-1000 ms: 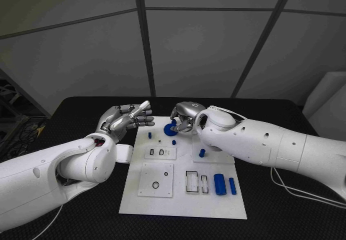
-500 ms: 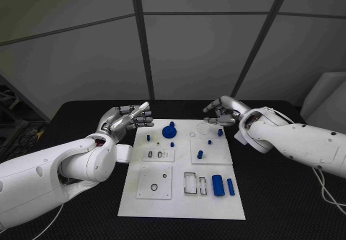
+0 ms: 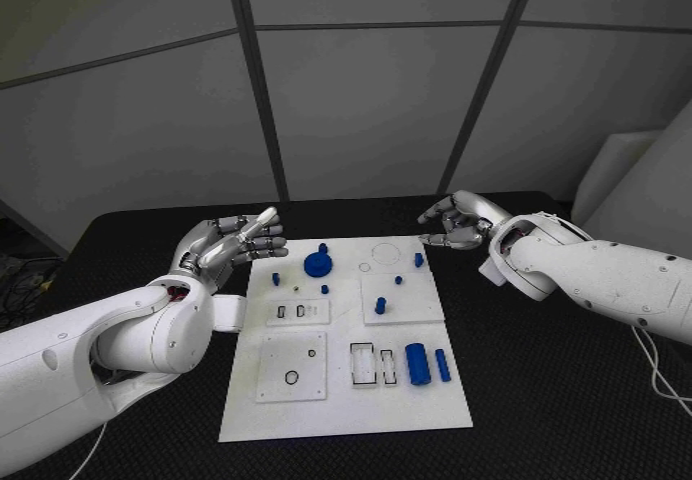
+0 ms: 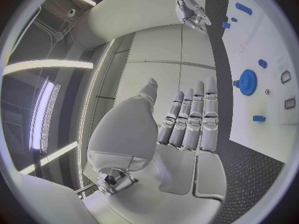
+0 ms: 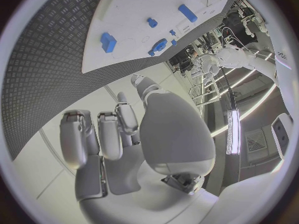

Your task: Assemble the parts on the task board

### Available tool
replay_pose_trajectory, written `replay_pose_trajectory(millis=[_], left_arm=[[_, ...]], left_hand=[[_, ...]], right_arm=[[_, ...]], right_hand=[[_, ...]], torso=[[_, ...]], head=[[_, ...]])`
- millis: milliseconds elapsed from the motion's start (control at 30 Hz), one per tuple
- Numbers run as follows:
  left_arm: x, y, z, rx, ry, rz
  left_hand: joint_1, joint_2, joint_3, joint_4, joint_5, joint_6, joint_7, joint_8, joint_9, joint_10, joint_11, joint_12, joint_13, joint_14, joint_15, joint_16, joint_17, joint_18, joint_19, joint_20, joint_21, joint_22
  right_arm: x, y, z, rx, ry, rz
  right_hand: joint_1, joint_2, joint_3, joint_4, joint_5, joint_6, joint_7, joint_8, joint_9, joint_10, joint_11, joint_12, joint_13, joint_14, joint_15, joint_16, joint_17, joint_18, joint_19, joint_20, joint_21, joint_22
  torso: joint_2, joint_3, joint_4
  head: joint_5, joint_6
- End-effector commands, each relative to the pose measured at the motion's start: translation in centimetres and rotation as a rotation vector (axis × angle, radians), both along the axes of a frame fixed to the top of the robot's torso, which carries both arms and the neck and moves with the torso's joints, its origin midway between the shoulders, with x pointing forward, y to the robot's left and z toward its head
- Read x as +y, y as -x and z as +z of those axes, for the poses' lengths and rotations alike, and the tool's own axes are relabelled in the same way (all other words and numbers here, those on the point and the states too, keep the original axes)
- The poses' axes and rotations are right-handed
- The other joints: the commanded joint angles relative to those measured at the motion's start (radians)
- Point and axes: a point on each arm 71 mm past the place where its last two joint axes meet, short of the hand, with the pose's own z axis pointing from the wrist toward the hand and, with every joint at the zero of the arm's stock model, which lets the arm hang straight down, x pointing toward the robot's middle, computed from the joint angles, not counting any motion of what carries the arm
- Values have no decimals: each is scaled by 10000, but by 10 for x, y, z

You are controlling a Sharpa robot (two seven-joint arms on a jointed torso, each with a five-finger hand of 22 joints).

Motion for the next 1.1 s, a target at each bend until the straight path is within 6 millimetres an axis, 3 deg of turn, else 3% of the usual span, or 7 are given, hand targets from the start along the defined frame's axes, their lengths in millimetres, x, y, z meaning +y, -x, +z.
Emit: replay_pose_trajectory(millis=[33, 467, 1100], left_arm=[[-1, 0, 1, -143, 18, -138], [0, -1, 0, -128, -5, -82], [1, -1, -2, -97, -14, -63]], left_hand=[[32, 96, -23, -57, 43, 6, 47, -59, -10, 4, 43, -36, -5, -6, 58, -36, 16, -305, 37, 29, 48, 12], [32, 96, -23, -57, 43, 6, 47, -59, -10, 4, 43, -36, -5, -6, 58, -36, 16, -305, 37, 29, 48, 12], [32, 96, -23, -57, 43, 6, 47, -59, -10, 4, 43, -36, -5, -6, 58, -36, 16, -305, 37, 29, 48, 12]], right_arm=[[-3, 1, -8, 302, 159, 196], [-1, 11, -39, 1059, 541, 495], [2, 8, -44, 1029, 495, 373]], right_hand=[[104, 18, -6, -77, 0, 14, 3, 20, -7, -29, -47, -9, -18, 633, -15, -14, 788, -118, 458, 8, -28, 1877], [105, -24, -102, -115, -127, -133, 39, -67, -33, -73, -14, -61, -61, 633, 7, -14, 795, -112, 437, 17, -43, 1851], [83, 31, -119, -92, -129, -161, 62, -82, -33, -39, 2, -23, -21, 643, 20, 5, 843, -120, 464, 25, -29, 1884]], torso=[[6, -5, 3], [-3, -10, 5], [-1, -26, -7]], head=[[-73, -50], [-60, -164], [-65, -151]])
